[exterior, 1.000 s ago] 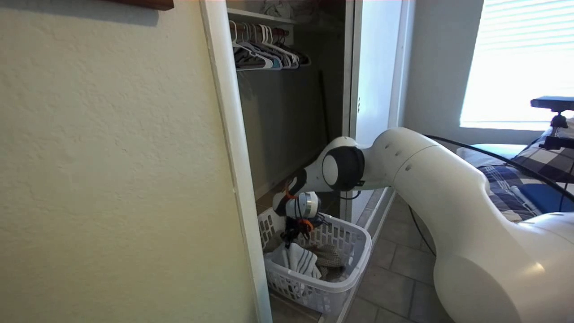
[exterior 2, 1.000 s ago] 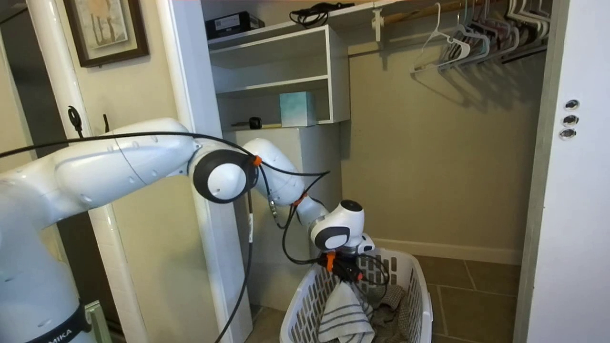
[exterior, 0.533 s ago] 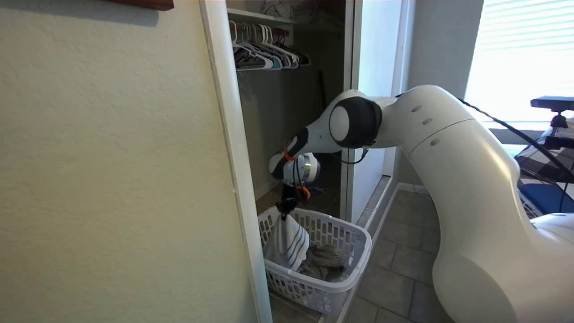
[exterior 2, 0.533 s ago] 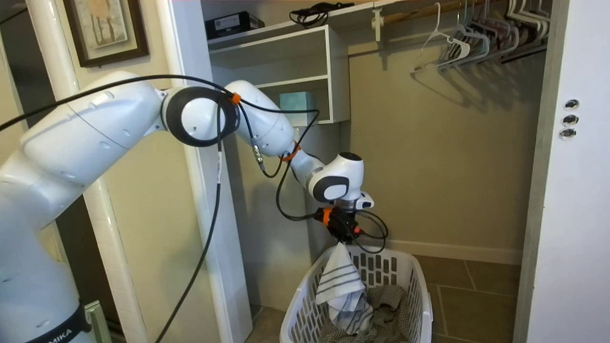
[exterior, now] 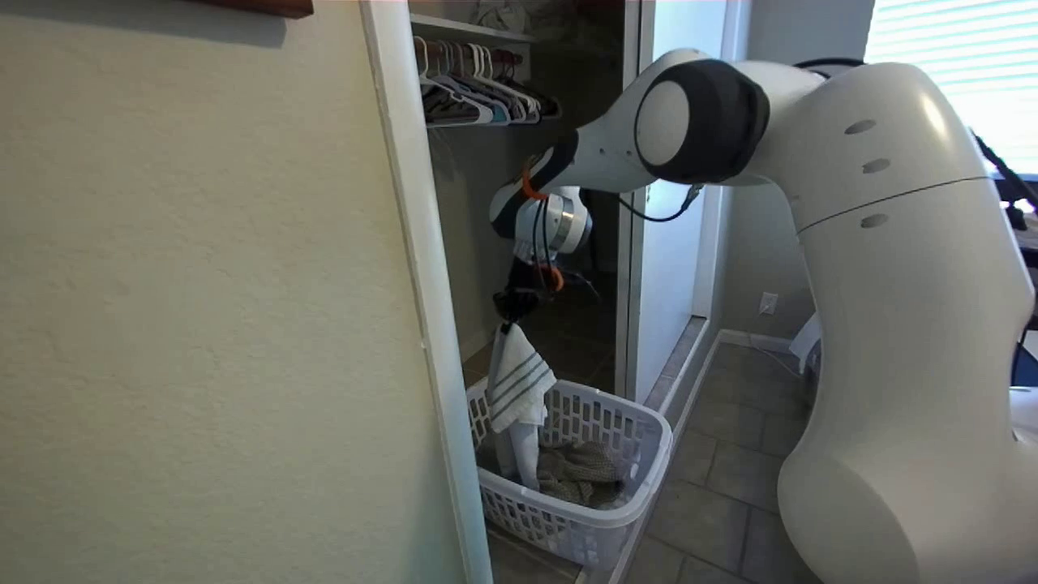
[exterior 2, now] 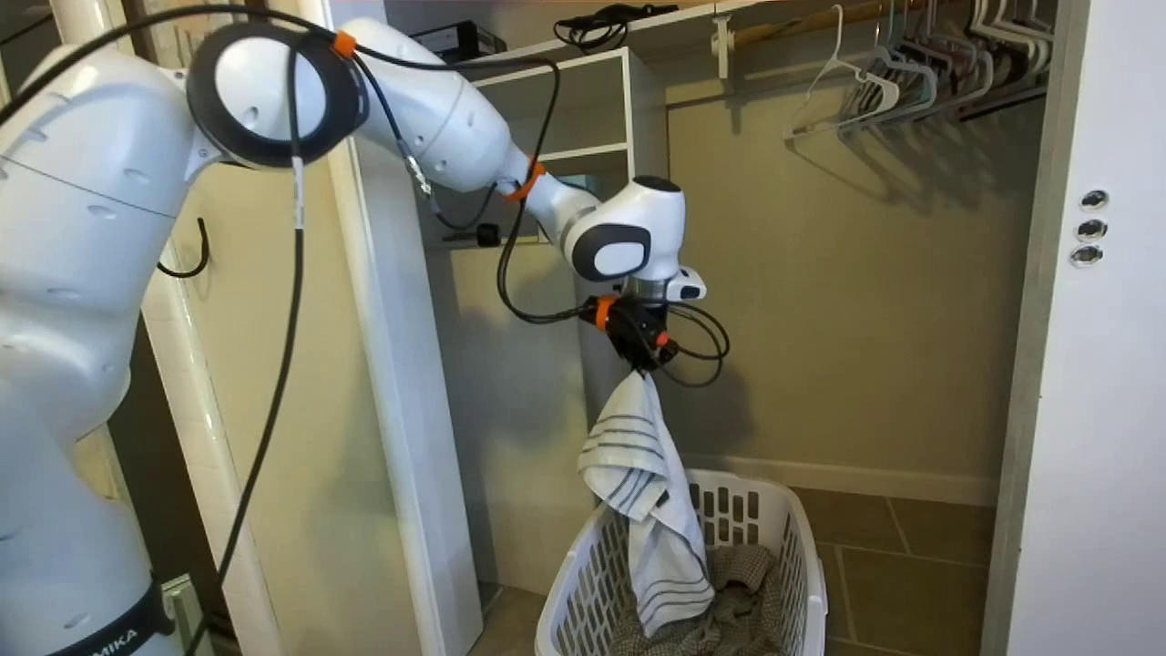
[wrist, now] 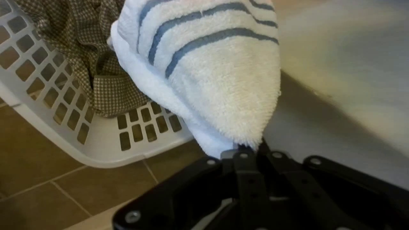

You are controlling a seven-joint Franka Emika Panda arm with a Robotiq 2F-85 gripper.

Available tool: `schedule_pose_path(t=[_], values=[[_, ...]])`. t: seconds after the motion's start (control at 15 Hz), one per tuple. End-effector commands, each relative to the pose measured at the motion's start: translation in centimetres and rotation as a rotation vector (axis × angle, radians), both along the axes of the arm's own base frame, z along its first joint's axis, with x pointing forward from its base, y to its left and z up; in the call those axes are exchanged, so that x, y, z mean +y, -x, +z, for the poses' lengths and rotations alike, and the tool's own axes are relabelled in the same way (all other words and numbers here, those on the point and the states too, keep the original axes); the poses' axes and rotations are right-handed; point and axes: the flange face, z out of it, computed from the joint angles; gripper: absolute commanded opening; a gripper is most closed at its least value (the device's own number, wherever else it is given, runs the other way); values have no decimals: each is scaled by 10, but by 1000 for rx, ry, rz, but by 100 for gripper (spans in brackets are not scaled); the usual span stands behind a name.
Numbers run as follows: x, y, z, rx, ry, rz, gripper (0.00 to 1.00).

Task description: Pull the white laundry basket, remove the white towel from the laundry basket and put it on the counter on the left

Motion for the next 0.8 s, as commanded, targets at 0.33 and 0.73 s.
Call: schedule_pose_path(t=[0.33,0.73], values=[[-7,53,178,-195,-168,-86,1],[-1,60,216,-263,-297,-69,6]])
